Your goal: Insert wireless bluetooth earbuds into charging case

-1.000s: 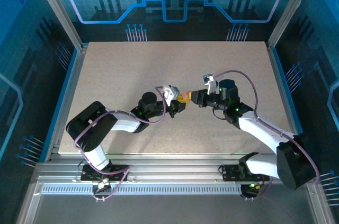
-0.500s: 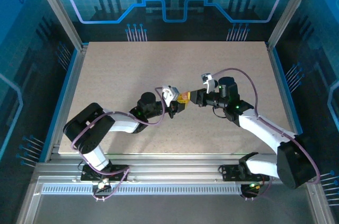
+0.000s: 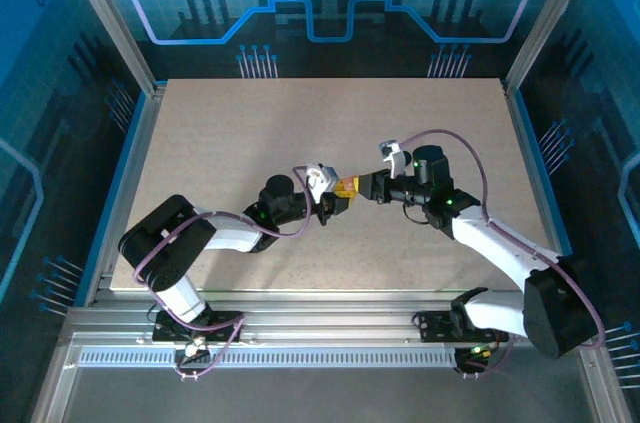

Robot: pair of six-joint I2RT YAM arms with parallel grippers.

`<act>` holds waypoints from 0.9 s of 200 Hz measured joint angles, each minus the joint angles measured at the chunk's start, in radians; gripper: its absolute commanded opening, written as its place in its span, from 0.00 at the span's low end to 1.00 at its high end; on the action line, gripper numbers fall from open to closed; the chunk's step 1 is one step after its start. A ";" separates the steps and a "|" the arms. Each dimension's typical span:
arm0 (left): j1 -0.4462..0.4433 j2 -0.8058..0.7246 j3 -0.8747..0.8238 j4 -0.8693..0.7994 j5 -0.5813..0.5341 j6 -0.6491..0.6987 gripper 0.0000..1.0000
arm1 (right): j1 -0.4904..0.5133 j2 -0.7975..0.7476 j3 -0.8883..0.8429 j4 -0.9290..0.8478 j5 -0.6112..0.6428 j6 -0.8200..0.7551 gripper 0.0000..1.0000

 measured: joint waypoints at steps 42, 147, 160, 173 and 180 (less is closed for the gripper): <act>0.000 -0.011 0.000 0.000 0.000 0.000 0.22 | -0.008 -0.014 0.000 -0.006 0.000 0.000 0.34; 0.000 -0.011 0.000 0.003 0.000 0.000 0.22 | -0.018 -0.017 0.000 -0.012 -0.029 0.000 0.39; 0.000 -0.013 0.000 0.003 0.000 0.000 0.22 | -0.018 -0.017 0.000 -0.010 -0.034 0.000 0.39; 0.000 -0.013 0.000 0.004 0.000 0.000 0.22 | -0.018 -0.017 0.000 -0.006 -0.037 0.000 0.40; 0.000 -0.013 0.000 0.005 0.000 0.000 0.22 | -0.018 -0.017 0.000 -0.005 -0.037 0.000 0.40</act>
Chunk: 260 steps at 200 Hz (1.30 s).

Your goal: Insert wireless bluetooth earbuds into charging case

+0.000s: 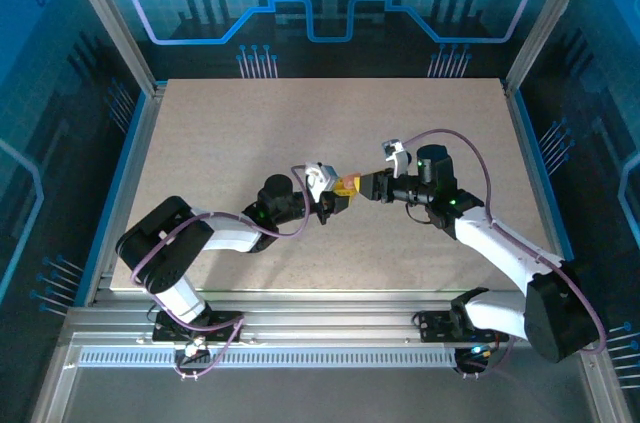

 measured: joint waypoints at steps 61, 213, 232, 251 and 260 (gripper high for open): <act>0.000 0.000 -0.001 0.003 0.000 0.000 0.22 | -0.002 0.000 0.000 0.003 -0.012 0.000 0.42; 0.000 -0.006 -0.002 0.006 0.000 0.000 0.22 | -0.002 -0.026 0.000 0.007 -0.042 0.000 0.47; 0.000 -0.006 -0.002 0.006 0.000 0.000 0.22 | -0.002 -0.028 0.000 0.007 -0.045 0.001 0.47; 0.000 -0.006 -0.002 0.006 0.000 0.000 0.22 | -0.002 -0.028 0.000 0.007 -0.045 0.001 0.47; 0.000 -0.006 -0.002 0.006 0.000 0.000 0.22 | -0.002 -0.028 0.000 0.007 -0.045 0.001 0.47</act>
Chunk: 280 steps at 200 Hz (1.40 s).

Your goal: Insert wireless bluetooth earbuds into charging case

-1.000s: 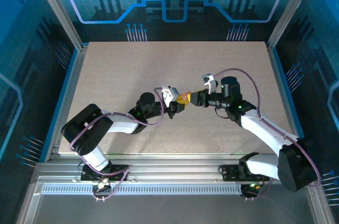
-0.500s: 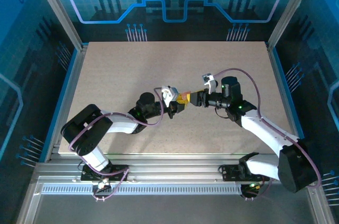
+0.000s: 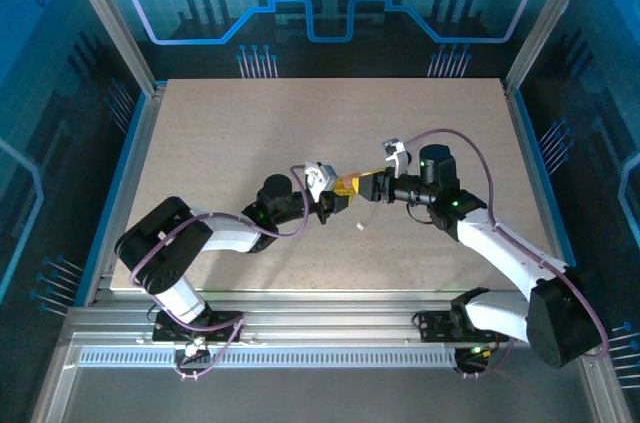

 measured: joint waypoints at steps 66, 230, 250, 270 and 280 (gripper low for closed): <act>0.000 0.000 0.018 -0.090 -0.053 0.000 0.22 | -0.016 0.006 0.039 -0.173 0.113 0.008 0.46; 0.167 -0.409 -0.090 -0.494 -0.237 -0.115 0.21 | 0.188 0.398 0.399 -0.763 0.262 -0.157 0.38; 0.197 -0.479 -0.108 -0.578 -0.253 -0.119 0.22 | 0.214 0.493 0.454 -0.769 0.257 -0.171 0.39; 0.216 -0.539 -0.109 -0.663 -0.257 -0.119 0.22 | 0.235 0.580 0.506 -0.778 0.255 -0.186 0.39; 0.220 -0.570 -0.111 -0.697 -0.259 -0.119 0.22 | 0.245 0.614 0.524 -0.782 0.252 -0.192 0.39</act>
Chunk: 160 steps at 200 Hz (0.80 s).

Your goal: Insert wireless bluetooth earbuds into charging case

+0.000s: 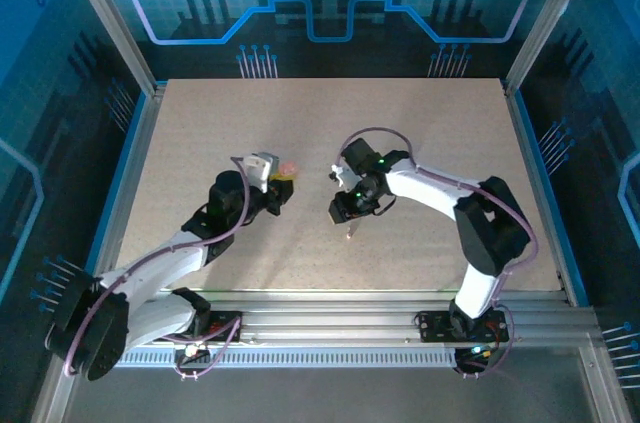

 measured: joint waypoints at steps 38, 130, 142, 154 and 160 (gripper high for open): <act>0.019 -0.104 -0.040 -0.085 -0.010 0.001 0.23 | 0.013 0.100 0.049 -0.018 -0.011 -0.020 0.40; 0.029 -0.126 -0.050 -0.151 -0.022 0.005 0.23 | 0.014 0.145 0.058 -0.090 0.024 -0.049 0.40; 0.029 -0.121 -0.050 -0.151 -0.022 0.005 0.23 | 0.014 0.145 0.054 -0.100 0.034 -0.055 0.40; 0.029 -0.115 -0.050 -0.151 -0.022 0.005 0.22 | 0.014 0.145 0.053 -0.109 0.041 -0.060 0.40; 0.029 -0.113 -0.050 -0.151 -0.022 0.005 0.23 | 0.014 0.144 0.053 -0.113 0.042 -0.061 0.40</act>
